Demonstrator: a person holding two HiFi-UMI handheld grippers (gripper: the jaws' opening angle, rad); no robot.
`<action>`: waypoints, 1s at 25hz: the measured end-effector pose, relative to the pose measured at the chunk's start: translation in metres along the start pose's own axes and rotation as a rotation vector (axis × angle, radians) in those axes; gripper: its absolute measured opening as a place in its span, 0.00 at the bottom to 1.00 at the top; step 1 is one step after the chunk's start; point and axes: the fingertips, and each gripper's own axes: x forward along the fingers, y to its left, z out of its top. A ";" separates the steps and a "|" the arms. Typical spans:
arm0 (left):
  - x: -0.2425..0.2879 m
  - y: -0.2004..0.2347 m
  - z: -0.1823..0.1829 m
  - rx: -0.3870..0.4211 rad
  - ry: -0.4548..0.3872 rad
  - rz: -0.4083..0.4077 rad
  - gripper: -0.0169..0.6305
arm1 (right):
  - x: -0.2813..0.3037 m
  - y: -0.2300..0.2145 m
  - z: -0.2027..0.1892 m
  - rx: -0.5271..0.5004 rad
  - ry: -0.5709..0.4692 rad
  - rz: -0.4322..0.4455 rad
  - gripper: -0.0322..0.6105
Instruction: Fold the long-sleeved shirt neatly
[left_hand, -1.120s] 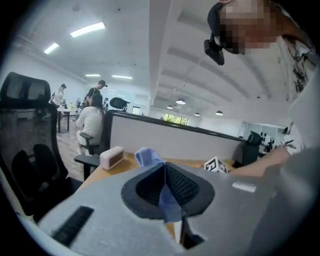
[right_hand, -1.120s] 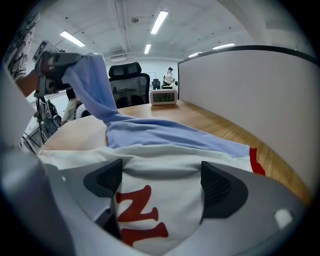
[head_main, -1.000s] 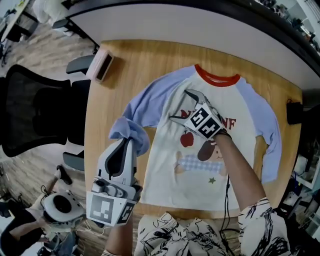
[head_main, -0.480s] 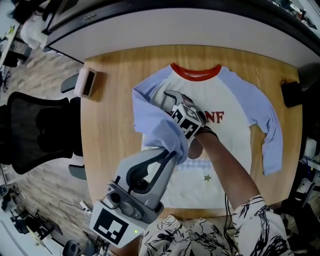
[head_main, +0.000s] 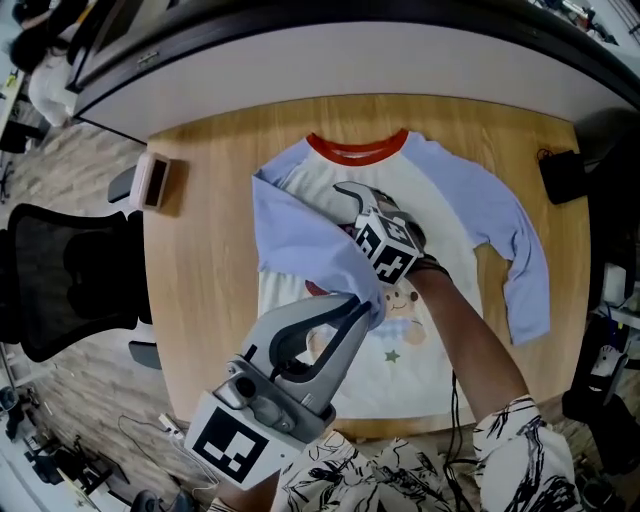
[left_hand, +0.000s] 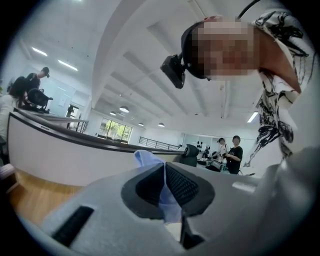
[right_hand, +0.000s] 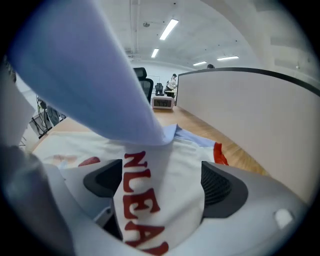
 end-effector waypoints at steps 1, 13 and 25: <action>0.005 0.001 -0.007 -0.019 0.016 0.009 0.06 | -0.006 0.000 -0.010 -0.011 0.018 0.003 0.81; 0.091 0.001 -0.132 -0.096 0.321 0.118 0.06 | -0.110 -0.005 -0.113 -0.059 0.123 -0.006 0.82; 0.170 -0.034 -0.219 -0.010 0.507 0.079 0.06 | -0.216 -0.003 -0.190 0.048 0.126 -0.041 0.82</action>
